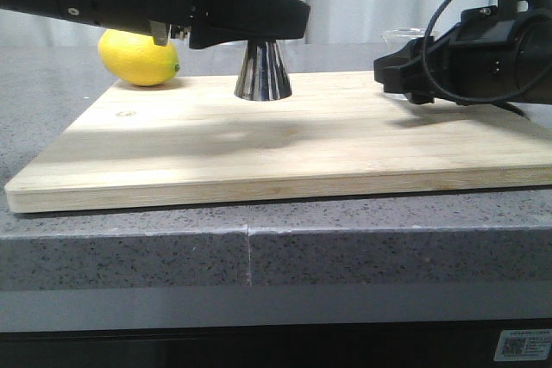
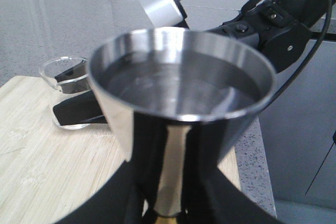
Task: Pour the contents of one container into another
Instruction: 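Set the beaker on the board and open the right gripper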
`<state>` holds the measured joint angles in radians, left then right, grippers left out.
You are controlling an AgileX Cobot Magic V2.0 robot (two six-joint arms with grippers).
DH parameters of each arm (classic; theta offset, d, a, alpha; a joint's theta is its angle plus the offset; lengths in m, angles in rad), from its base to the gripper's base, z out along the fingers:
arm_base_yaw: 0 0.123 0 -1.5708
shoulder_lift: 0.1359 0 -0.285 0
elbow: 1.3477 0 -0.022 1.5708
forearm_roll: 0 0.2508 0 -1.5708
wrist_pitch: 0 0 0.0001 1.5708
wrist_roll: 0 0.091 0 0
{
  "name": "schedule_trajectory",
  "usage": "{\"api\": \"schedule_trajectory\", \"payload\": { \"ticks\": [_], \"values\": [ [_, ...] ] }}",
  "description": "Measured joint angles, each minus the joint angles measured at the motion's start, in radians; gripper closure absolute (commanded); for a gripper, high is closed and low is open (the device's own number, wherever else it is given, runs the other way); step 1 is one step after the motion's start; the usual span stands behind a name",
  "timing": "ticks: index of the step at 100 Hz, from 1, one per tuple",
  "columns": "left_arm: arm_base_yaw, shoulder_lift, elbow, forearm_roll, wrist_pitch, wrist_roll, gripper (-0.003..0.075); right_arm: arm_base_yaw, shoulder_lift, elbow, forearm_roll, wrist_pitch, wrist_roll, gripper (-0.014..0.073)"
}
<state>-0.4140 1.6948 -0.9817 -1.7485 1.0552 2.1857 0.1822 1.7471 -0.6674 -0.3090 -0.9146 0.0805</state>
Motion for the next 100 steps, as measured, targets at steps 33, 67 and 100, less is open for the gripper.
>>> {"api": "schedule_trajectory", "payload": {
  "ticks": [33,67,100],
  "values": [
    [0.0,0.0,0.0,0.002,0.0,0.0,0.0702,0.0,0.001,0.0,0.0,-0.006,-0.008,0.0389],
    [0.0,0.0,0.0,0.002,0.0,0.0,0.0702,0.0,0.001,0.0,0.0,-0.006,-0.008,0.0379],
    [0.0,0.0,0.0,0.002,0.0,0.0,0.0702,0.0,0.001,0.0,0.0,-0.006,-0.01,0.0176]
  ]
}}
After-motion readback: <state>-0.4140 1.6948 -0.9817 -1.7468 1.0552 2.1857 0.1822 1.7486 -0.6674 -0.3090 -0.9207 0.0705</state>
